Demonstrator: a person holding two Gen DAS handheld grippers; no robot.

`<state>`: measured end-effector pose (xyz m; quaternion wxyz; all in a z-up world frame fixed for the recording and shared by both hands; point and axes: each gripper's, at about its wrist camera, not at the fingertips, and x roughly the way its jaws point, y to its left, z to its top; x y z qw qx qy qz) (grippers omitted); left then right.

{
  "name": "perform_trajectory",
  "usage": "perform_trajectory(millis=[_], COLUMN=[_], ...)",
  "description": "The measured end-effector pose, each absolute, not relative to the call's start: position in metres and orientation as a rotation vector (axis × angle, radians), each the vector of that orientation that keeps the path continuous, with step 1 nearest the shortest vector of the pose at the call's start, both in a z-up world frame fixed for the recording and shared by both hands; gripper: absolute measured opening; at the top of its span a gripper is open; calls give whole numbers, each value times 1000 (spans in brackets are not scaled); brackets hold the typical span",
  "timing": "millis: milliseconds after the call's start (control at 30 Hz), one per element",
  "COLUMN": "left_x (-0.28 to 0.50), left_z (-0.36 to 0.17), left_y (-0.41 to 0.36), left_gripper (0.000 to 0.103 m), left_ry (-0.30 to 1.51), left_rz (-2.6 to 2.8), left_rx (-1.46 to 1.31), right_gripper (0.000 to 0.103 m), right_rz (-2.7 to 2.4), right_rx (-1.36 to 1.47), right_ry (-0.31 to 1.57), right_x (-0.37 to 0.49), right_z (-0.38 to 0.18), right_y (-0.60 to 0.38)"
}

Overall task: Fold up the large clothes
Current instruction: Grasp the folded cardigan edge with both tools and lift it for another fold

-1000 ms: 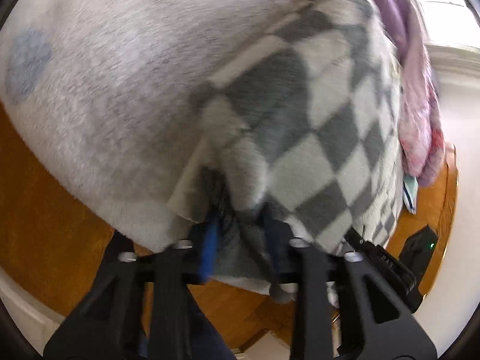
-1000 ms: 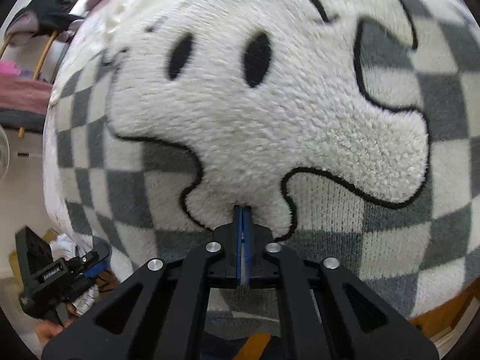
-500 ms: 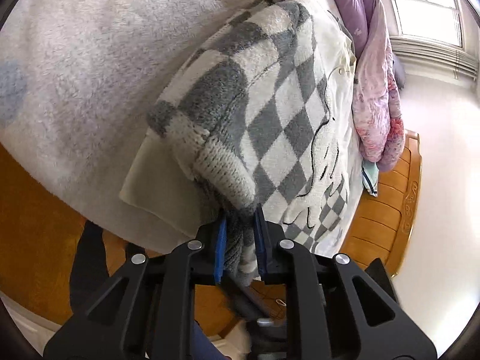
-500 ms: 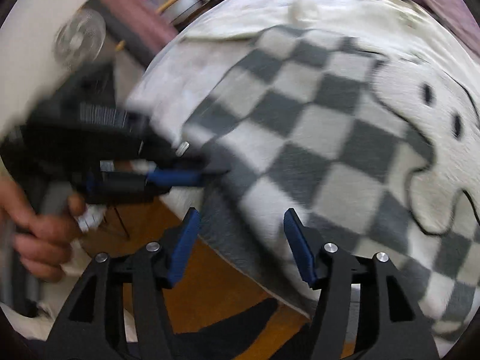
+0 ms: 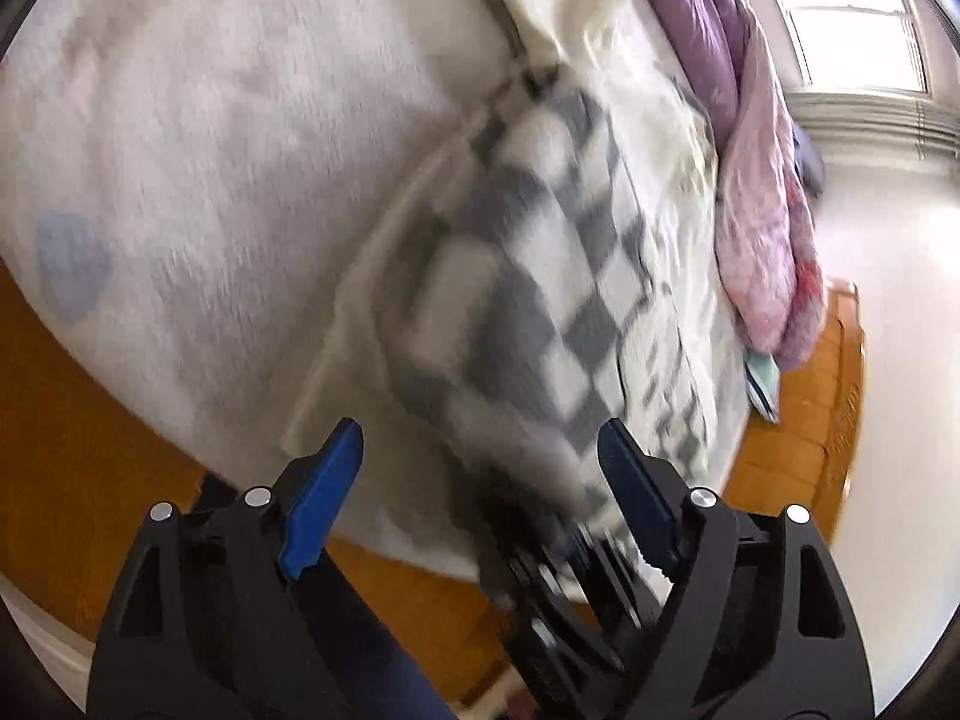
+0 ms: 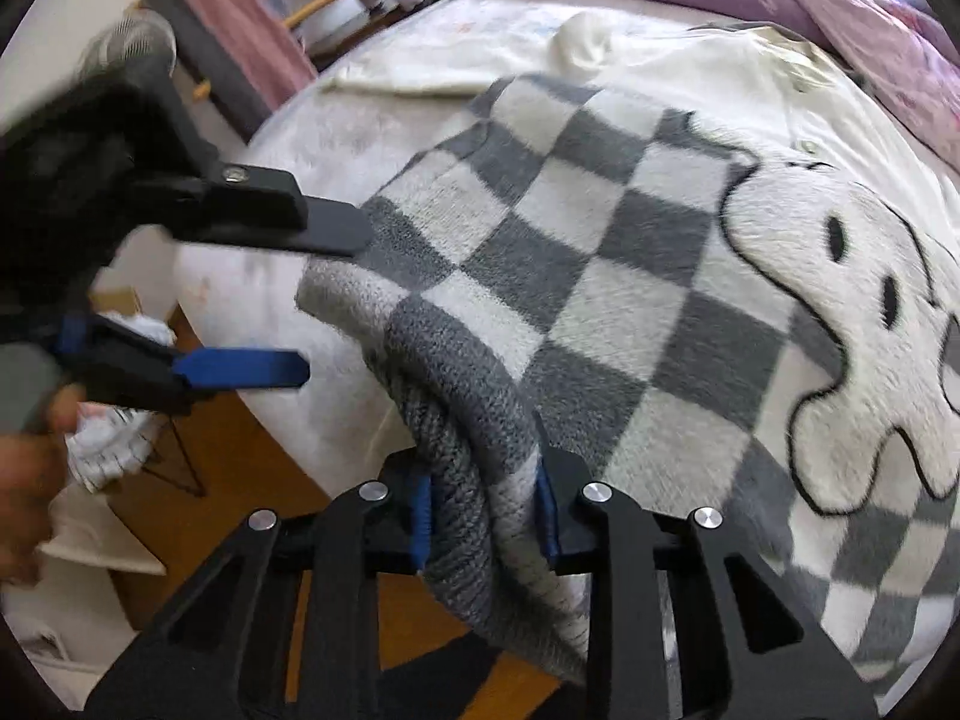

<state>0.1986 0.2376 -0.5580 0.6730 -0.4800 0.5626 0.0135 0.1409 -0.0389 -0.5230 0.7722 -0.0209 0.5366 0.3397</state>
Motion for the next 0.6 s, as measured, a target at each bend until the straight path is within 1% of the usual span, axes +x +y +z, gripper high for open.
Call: perform_trajectory(millis=[67, 167, 200, 233, 267, 300, 400, 500, 600], left_x=[216, 248, 256, 261, 268, 274, 287, 301, 313], left_z=[-564, -571, -575, -575, -567, -552, -507, -465, -444], left_y=[238, 222, 215, 210, 201, 188, 138, 76, 11], left_gripper=[81, 81, 73, 57, 36, 31, 28, 28, 28], left_ry=[1281, 1303, 1314, 1302, 1286, 1258, 1190, 1134, 1112], left_rz=[43, 28, 22, 13, 12, 5, -61, -133, -211], left_rx=[-1086, -1016, -1009, -1007, -958, -863, -693, -604, -539], right_gripper=[25, 25, 25, 25, 25, 25, 25, 25, 24], right_rz=[731, 721, 724, 723, 716, 713, 683, 629, 546], right_rx=[5, 91, 134, 165, 215, 268, 395, 522, 637], right_ry=[1159, 1154, 1154, 1155, 1161, 1167, 1141, 1097, 1064], right_x=[144, 146, 148, 151, 152, 154, 160, 163, 162], right_z=[-516, -507, -504, -504, -503, -502, -492, -475, -464], right_y=[-52, -68, -75, -84, -93, -105, -142, -201, -265])
